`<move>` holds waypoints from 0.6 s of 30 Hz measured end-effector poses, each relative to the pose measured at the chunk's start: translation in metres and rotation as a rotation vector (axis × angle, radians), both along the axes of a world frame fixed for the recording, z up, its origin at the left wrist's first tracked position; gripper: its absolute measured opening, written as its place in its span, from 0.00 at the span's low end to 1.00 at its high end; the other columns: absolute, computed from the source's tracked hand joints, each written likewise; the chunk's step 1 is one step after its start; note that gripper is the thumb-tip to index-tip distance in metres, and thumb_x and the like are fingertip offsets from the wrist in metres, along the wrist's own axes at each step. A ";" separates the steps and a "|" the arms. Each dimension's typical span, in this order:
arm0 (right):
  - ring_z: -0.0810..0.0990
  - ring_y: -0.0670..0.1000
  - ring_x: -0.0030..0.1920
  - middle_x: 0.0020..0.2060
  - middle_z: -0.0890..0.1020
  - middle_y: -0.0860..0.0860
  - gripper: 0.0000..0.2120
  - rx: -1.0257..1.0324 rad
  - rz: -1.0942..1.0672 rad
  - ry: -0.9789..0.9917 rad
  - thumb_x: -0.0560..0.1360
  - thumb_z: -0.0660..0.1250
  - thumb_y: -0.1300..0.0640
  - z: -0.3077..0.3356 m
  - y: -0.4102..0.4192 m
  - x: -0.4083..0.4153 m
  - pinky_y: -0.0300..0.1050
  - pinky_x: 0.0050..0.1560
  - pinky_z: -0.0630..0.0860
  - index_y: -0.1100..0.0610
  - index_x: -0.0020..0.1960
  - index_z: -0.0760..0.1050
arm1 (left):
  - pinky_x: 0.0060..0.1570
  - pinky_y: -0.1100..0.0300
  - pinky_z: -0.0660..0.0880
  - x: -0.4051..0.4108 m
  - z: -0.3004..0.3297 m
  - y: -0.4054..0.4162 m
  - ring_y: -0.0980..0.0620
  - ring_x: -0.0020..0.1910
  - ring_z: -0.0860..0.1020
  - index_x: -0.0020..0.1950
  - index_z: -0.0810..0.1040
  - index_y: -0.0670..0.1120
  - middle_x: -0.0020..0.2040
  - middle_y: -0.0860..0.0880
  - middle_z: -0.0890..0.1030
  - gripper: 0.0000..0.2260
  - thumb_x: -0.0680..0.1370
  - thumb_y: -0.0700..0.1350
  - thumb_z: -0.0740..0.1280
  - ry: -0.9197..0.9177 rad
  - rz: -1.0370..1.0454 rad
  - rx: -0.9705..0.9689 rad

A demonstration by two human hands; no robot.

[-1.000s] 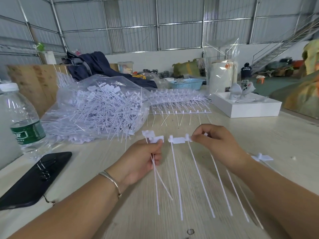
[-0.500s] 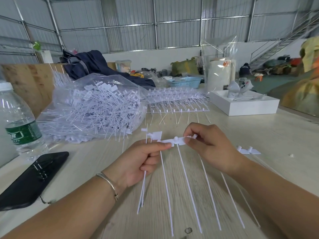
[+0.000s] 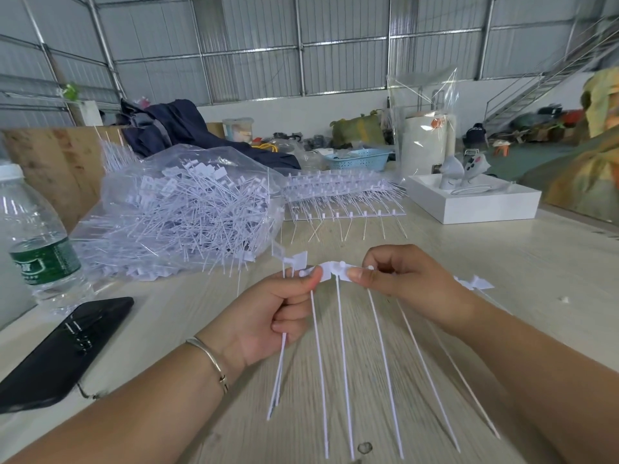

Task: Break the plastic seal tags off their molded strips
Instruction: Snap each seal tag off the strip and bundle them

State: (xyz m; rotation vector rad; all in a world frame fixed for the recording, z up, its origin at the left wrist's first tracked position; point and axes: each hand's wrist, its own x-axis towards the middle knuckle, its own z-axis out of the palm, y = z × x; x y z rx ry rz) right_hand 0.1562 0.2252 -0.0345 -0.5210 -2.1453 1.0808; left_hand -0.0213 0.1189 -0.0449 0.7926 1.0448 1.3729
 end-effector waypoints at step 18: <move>0.62 0.49 0.30 0.27 0.65 0.56 0.32 -0.047 0.089 0.017 0.67 0.66 0.38 -0.001 -0.012 -0.007 0.41 0.33 0.60 0.71 0.38 0.74 | 0.18 0.71 0.53 0.013 -0.004 0.002 0.61 0.21 0.57 0.41 0.84 0.49 0.29 0.54 0.57 0.16 0.70 0.61 0.68 0.011 -0.334 -0.014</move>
